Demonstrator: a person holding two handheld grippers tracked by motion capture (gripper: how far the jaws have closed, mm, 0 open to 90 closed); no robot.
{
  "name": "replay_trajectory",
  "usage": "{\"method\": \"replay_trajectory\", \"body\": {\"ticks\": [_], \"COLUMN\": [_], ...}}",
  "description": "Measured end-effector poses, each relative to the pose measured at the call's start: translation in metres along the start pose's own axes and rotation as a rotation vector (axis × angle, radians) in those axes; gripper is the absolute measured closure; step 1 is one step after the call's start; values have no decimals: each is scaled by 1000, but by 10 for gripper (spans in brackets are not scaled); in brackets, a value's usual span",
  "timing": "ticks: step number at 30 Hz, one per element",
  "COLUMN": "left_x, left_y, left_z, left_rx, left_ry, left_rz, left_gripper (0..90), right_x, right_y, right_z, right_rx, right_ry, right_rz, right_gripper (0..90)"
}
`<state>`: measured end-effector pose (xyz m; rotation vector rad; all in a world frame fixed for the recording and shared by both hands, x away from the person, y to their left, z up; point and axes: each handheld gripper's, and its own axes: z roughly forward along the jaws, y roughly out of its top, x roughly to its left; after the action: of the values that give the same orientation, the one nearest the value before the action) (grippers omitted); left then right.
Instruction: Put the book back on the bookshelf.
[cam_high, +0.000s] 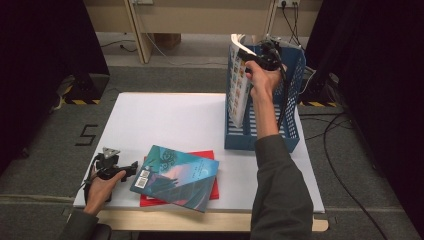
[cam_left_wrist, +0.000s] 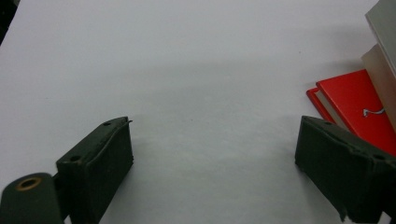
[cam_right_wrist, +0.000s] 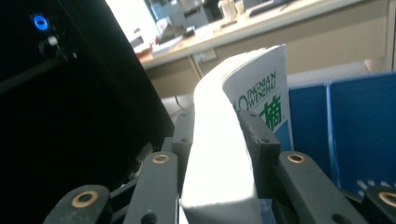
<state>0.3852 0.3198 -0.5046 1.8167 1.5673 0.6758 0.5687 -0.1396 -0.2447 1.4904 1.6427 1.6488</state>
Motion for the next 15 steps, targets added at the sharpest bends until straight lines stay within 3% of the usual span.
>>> {"method": "replay_trajectory", "body": {"ticks": [6,9,15], "left_x": [0,0,0], "left_y": [0,0,0], "left_z": [0,0,0], "left_rx": [-1,3,2], "left_ry": [1,1,2], "left_rz": [1,3,4], "left_gripper": [102,102,101], "right_x": [-7,-14,-17], "right_y": [-23,-37,-48], "right_z": [6,10,8], "right_rx": [18,56,37], "right_ry": [0,-4,13], "right_rz": [12,27,16], "right_gripper": [699,696,691]}}
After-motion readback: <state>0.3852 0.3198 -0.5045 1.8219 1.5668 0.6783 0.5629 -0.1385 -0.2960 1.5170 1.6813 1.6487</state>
